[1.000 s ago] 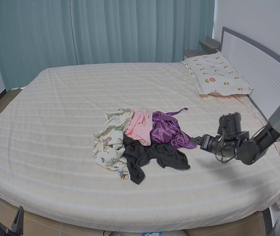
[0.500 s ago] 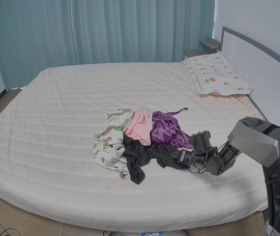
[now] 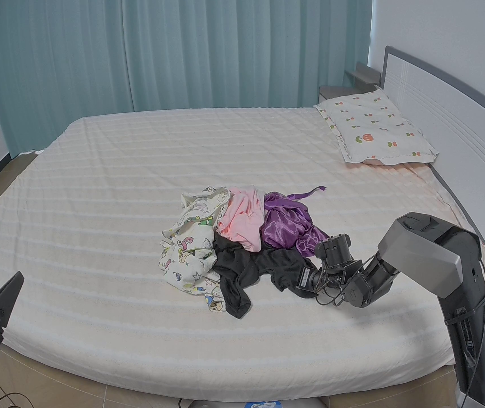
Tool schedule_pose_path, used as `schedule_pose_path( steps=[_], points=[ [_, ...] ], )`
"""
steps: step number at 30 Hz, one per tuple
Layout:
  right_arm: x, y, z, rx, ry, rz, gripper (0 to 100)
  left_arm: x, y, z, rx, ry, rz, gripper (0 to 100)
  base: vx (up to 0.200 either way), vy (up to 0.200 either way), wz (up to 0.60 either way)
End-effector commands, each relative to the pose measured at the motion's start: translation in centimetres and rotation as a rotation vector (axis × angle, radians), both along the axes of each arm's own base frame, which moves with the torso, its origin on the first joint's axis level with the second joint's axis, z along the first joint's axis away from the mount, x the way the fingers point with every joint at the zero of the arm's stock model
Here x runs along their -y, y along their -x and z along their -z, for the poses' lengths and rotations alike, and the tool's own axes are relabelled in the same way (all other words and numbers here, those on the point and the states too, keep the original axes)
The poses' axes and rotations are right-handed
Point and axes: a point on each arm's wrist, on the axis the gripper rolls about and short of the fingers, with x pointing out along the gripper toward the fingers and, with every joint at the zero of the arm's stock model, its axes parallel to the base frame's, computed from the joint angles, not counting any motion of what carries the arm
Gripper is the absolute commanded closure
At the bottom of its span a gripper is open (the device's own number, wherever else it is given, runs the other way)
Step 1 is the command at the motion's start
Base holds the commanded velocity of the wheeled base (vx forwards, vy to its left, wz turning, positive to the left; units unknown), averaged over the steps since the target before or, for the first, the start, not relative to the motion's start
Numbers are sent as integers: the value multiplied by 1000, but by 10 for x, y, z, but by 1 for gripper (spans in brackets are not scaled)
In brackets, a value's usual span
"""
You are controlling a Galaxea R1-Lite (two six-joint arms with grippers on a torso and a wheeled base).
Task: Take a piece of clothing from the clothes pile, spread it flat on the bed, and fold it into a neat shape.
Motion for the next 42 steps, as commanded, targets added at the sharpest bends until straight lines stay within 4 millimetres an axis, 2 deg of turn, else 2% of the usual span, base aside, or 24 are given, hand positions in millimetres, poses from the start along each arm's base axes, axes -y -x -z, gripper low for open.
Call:
schedule_pose_path(
  steps=[1,2,3,5,6,7,11,12,13,14,15,17,19,22,28,31,36,37,38,42],
  points=[
    [3,-1,-6,10,-17,21,100,1,-13,0,-43,0,15,0,0,0,0],
    [3,-1,-6,10,-17,21,100,1,-13,0,-43,0,15,0,0,0,0],
    [11,4,-26,16,-91,86,100,2,-20,0,-54,1,30,0,0,0,0],
    [14,10,-40,25,-144,113,100,3,-23,0,-67,0,43,0,0,0,0],
    [18,18,-61,46,-213,130,100,5,-27,1,-86,0,62,0,0,0,0],
    [18,19,-63,47,-218,129,100,5,-27,2,-87,0,64,0,0,0,0],
    [37,74,-118,116,-329,106,100,14,-42,4,-157,-13,146,0,0,0,0],
    [39,81,-124,129,-342,99,100,15,-44,4,-168,-15,156,0,0,0,0],
    [46,101,-138,164,-372,88,100,19,-51,4,-189,-19,181,0,0,0,0],
    [46,101,-138,164,-372,88,100,19,-51,4,-189,-19,181,0,0,0,0],
    [57,126,-152,210,-401,76,100,25,-58,5,-203,-21,217,0,0,0,0],
    [68,150,-154,223,-406,72,100,30,-65,8,-228,-21,248,0,0,0,0],
    [76,164,-157,251,-420,74,100,37,-74,13,-270,-20,273,0,0,0,0],
    [83,180,-157,293,-427,76,100,47,-85,20,-314,-11,306,0,0,0,0],
    [96,207,-144,295,-431,82,100,74,-106,43,-458,-29,381,0,0,0,0],
    [102,213,-144,331,-452,85,100,90,-117,56,-499,-50,391,0,0,0,0],
    [110,222,-144,352,-460,103,100,125,-144,93,-581,-82,378,0,0,0,0],
    [110,222,-144,352,-460,103,100,125,-144,93,-581,-82,378,0,0,0,0],
    [110,222,-144,348,-462,105,100,140,-158,107,-610,-70,347,0,0,0,0],
    [110,222,-144,349,-466,103,100,174,-182,135,-660,-79,302,0,0,0,0]
  ],
)
